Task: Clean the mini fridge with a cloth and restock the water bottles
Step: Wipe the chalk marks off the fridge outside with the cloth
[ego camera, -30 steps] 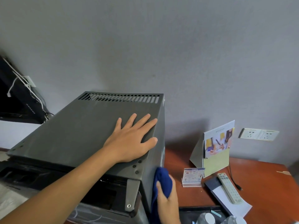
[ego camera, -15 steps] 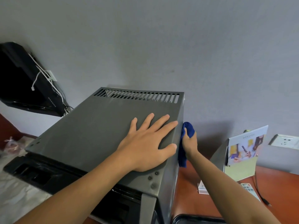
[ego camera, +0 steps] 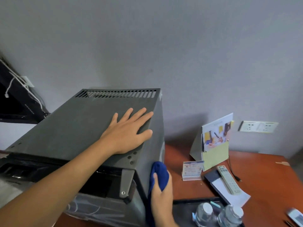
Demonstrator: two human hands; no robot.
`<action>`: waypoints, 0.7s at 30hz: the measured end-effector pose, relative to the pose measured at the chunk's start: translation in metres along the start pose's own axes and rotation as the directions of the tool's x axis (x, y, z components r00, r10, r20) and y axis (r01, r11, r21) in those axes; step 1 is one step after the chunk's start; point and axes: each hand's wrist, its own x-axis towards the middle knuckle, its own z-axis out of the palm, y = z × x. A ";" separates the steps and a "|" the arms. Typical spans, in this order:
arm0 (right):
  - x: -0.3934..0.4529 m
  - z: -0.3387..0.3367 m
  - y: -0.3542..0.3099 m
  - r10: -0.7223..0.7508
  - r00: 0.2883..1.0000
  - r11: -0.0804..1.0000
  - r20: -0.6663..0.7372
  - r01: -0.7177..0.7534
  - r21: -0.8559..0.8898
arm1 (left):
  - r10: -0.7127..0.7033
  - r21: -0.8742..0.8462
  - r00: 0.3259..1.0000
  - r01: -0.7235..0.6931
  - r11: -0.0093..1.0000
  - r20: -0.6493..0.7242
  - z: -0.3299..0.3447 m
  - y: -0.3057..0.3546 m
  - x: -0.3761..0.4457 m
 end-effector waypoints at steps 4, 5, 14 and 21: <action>-0.040 -0.008 -0.023 -0.009 1.000 1.000 -0.006 0.009 0.029 | 0.006 -0.004 1.000 -0.006 1.000 0.011 0.001 0.005 0.000; -0.043 -0.007 -0.032 -0.047 0.999 0.998 0.004 0.047 0.038 | 0.004 -0.010 1.000 -0.004 1.000 0.013 0.002 0.005 0.000; -0.063 0.009 -0.147 -0.469 0.883 0.856 -0.021 0.460 0.238 | 0.041 0.014 0.999 -0.041 0.999 0.017 0.005 0.000 -0.005; 0.029 0.030 -0.147 -0.386 0.918 0.893 -0.089 0.396 0.216 | -0.025 -0.105 0.999 0.021 0.994 -0.034 0.003 0.010 -0.010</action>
